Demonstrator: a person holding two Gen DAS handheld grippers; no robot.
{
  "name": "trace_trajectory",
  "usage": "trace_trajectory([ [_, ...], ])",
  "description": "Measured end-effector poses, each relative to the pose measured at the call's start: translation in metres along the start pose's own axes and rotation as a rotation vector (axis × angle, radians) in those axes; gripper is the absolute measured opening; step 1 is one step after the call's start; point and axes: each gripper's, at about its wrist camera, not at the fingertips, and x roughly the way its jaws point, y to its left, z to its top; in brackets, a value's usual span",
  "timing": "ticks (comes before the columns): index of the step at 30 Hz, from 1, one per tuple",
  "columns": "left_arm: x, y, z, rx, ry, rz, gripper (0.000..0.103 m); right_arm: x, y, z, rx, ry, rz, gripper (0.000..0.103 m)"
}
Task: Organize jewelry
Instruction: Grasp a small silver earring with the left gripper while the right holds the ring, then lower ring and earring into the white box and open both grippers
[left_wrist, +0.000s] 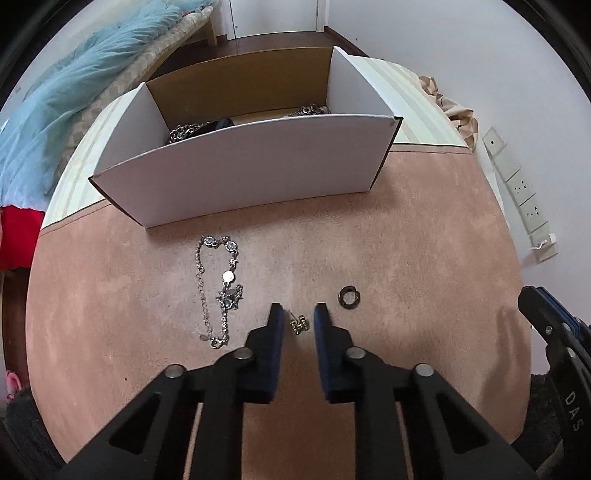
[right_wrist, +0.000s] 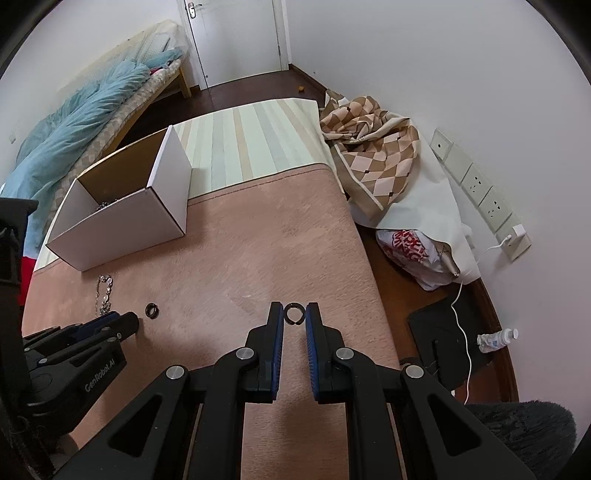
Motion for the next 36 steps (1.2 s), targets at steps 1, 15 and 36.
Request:
trace_trajectory([
  [1,-0.001,0.000,0.000,0.001,-0.002,-0.002,0.006,-0.001,0.000,0.000,0.002,-0.002,0.001,0.013],
  [15,-0.058,0.021,0.006,-0.024,-0.071,-0.082,0.006,-0.040,0.014,0.021,0.001,-0.060,0.085,0.013],
  [36,-0.061,0.113,0.161,-0.134,-0.004,-0.156,0.007,0.041,0.130,0.170,-0.119,0.246,0.340,0.013],
])
